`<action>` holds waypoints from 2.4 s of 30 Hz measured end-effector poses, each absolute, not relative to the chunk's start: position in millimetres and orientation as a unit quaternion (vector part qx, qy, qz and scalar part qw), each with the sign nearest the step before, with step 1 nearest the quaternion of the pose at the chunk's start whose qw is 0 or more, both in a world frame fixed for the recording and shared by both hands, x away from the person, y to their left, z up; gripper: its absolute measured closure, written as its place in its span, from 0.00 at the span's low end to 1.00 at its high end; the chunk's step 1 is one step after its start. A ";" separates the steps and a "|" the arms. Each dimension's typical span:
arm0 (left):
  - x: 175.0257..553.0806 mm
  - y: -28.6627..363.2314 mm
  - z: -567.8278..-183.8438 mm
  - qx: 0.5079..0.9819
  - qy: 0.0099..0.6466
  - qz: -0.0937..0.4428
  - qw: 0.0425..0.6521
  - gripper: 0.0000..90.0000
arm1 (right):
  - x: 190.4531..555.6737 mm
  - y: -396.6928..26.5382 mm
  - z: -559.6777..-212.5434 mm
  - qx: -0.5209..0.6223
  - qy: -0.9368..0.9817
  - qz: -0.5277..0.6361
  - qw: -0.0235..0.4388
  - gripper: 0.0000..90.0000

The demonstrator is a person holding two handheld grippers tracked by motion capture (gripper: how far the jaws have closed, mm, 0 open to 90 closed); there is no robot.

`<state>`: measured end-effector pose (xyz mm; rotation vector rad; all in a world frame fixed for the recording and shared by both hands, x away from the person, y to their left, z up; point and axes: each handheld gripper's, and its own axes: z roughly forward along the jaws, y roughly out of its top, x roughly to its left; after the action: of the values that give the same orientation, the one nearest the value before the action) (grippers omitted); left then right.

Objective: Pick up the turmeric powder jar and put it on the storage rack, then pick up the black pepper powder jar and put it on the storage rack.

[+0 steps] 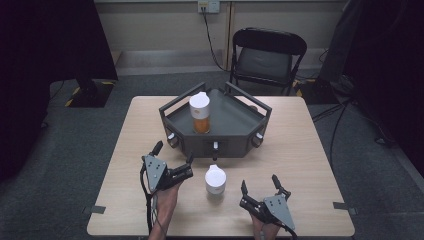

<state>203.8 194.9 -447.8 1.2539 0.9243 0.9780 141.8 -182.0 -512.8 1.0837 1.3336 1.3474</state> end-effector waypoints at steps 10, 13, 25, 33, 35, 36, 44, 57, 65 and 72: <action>191.1 199.6 -460.9 0.539 0.410 0.422 0.603 0.00 | 141.8 -181.9 -512.8 0.441 0.542 0.547 0.461 0.01; 187.7 200.2 -465.3 0.538 0.413 0.422 0.602 0.00 | 141.7 -181.9 -512.8 0.441 0.542 0.547 0.461 0.01; 175.4 200.5 -489.3 0.535 0.429 0.424 0.591 0.00 | 141.7 -181.9 -512.8 0.441 0.542 0.547 0.461 0.01; 169.1 200.5 -500.5 0.537 0.433 0.428 0.585 0.00 | 141.8 -181.7 -512.7 0.441 0.542 0.547 0.461 0.01; 168.4 200.2 -502.4 0.538 0.432 0.430 0.583 0.00 | 141.7 -181.7 -512.8 0.441 0.542 0.547 0.461 0.01; 168.0 200.2 -503.2 0.538 0.433 0.430 0.582 0.00 | 141.7 -181.7 -512.8 0.441 0.542 0.547 0.461 0.01; 163.6 199.5 -510.4 0.539 0.442 0.428 0.576 0.00 | 141.7 -181.7 -512.8 0.441 0.542 0.547 0.461 0.01; 161.3 195.8 -516.4 0.545 0.438 0.441 0.562 0.00 | 141.8 -181.8 -512.8 0.441 0.542 0.547 0.461 0.01; 161.2 195.1 -516.4 0.544 0.439 0.443 0.561 0.00 | 141.8 -182.4 -512.9 0.440 0.543 0.548 0.460 0.01; 161.1 194.7 -516.3 0.544 0.440 0.443 0.561 0.00 | 141.7 -181.9 -512.8 0.441 0.542 0.548 0.461 0.01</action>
<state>161.1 194.7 -516.3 1.2815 1.0361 1.0448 141.7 -181.9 -512.8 1.0850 1.3330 1.3472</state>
